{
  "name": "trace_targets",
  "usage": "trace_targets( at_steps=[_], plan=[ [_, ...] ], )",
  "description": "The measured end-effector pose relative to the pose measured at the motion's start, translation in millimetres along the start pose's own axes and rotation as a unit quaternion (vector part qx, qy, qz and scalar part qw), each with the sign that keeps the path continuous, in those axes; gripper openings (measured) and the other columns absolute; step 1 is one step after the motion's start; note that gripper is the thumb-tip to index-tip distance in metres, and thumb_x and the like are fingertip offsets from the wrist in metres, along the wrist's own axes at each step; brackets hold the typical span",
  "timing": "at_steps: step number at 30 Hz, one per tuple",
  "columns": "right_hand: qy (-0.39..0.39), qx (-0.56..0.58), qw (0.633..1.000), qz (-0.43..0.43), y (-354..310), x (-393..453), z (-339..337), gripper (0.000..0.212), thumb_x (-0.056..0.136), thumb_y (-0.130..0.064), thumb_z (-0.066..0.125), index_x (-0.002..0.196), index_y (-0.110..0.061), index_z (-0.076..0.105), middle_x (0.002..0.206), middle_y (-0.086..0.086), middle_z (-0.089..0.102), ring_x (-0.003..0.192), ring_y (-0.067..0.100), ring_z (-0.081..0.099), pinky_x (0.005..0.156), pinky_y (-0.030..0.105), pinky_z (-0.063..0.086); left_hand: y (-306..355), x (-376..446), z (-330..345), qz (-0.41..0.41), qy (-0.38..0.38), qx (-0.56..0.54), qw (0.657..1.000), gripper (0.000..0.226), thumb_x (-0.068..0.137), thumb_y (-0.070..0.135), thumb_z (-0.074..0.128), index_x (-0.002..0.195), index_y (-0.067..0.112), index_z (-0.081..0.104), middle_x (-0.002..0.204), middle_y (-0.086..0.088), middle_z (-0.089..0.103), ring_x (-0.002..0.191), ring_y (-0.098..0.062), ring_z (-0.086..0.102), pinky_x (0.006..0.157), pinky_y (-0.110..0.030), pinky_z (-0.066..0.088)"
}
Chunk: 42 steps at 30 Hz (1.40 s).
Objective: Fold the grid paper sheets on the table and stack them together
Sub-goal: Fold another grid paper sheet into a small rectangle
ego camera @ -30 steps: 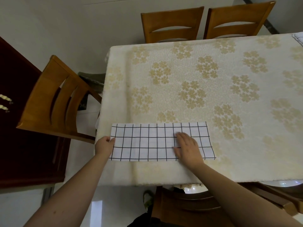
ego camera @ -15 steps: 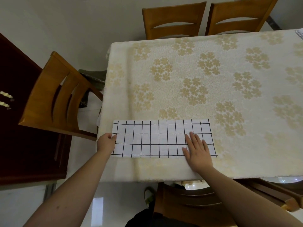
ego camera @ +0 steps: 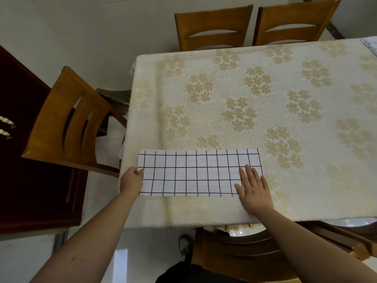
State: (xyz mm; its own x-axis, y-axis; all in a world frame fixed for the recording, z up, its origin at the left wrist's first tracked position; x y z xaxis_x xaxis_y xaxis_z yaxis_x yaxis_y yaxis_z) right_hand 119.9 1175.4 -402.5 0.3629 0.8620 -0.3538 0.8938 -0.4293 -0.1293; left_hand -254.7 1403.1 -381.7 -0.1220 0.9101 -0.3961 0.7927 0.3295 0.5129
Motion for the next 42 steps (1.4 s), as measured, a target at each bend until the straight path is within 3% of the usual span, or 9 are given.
trace_targets(
  at_steps=[22, 27, 31, 34, 39, 42],
  plan=[
    [-0.026, 0.006, 1.0, 0.0, -1.7, 0.3, -1.0, 0.071, 0.084, -0.064, -0.017, 0.148, -0.032, -0.024, 0.154, -0.008, -0.033, 0.141, 0.011, -0.031, 0.118, 0.038, -0.014, 10.0, -8.9, -13.7, 0.044, 0.036, 0.008, 0.998, 0.032, 0.099, 0.04, 0.047, 0.094, 0.009, 0.055, 0.088, -0.008, 0.061, 0.083, -0.03, 0.056, 0.068, -0.034, 0.04],
    [-0.022, 0.002, 1.0, 0.011, -6.4, -0.3, -2.1, 0.072, 0.084, -0.061, -0.016, 0.149, -0.029, -0.02, 0.156, -0.005, -0.028, 0.143, 0.013, -0.027, 0.118, 0.039, -0.013, 3.6, -7.4, -8.9, -0.006, -0.023, -0.041, 0.999, 0.047, 0.097, 0.048, 0.046, 0.112, 0.006, 0.061, 0.102, -0.01, 0.062, 0.1, -0.031, 0.057, 0.086, -0.036, 0.046],
    [0.016, 0.008, 1.0, 0.019, -12.5, -4.4, -8.1, 0.068, 0.09, -0.059, -0.009, 0.151, -0.028, -0.014, 0.159, -0.004, -0.021, 0.144, 0.014, -0.024, 0.116, 0.038, -0.018, -13.0, -11.9, -3.4, -0.08, -0.087, -0.164, 0.979, 0.034, 0.094, 0.042, 0.056, 0.111, 0.013, 0.063, 0.096, -0.001, 0.059, 0.09, -0.02, 0.055, 0.078, -0.033, 0.05],
    [0.048, 0.01, 0.998, -0.027, -38.9, -8.0, -14.8, 0.064, 0.097, -0.056, 0.002, 0.152, -0.027, -0.012, 0.159, -0.005, -0.017, 0.146, 0.014, -0.018, 0.115, 0.035, -0.019, -18.5, -18.9, -2.1, -0.112, -0.126, -0.235, 0.957, 0.031, 0.092, 0.034, 0.063, 0.116, 0.014, 0.061, 0.113, -0.004, 0.058, 0.094, -0.018, 0.057, 0.067, -0.033, 0.054],
    [0.031, 0.015, 0.983, -0.179, -120.1, -18.9, -5.8, 0.06, 0.102, -0.051, 0.017, 0.155, -0.025, 0.009, 0.161, 0.0, 0.005, 0.149, 0.021, 0.007, 0.118, 0.039, 0.001, -26.6, -23.8, 5.6, -0.095, -0.181, -0.265, 0.942, 0.042, 0.091, 0.014, 0.066, 0.129, 0.006, 0.051, 0.129, -0.01, 0.049, 0.099, -0.02, 0.058, 0.067, -0.028, 0.059],
    [-0.003, 0.002, 0.98, -0.2, -146.9, -26.2, 10.2, 0.059, 0.102, -0.053, 0.017, 0.154, -0.024, 0.015, 0.161, 0.001, 0.011, 0.147, 0.022, 0.014, 0.115, 0.042, 0.004, -36.9, -17.6, 8.0, -0.067, -0.173, -0.223, 0.957, 0.047, 0.089, 0.008, 0.067, 0.131, 0.002, 0.05, 0.137, -0.017, 0.046, 0.089, -0.022, 0.066, 0.075, -0.027, 0.057]
  ],
)
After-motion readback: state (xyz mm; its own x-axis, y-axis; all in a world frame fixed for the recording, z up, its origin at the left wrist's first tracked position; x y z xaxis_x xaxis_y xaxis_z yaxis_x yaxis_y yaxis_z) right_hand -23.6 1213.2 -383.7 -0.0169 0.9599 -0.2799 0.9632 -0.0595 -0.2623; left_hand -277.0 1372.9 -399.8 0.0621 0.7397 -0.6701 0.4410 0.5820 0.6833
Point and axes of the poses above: each hand's wrist, its own x-axis towards the middle knuckle, its own z-axis out of the palm, y = z × x, the point moved 6 cm from there along x, towards the middle knuckle
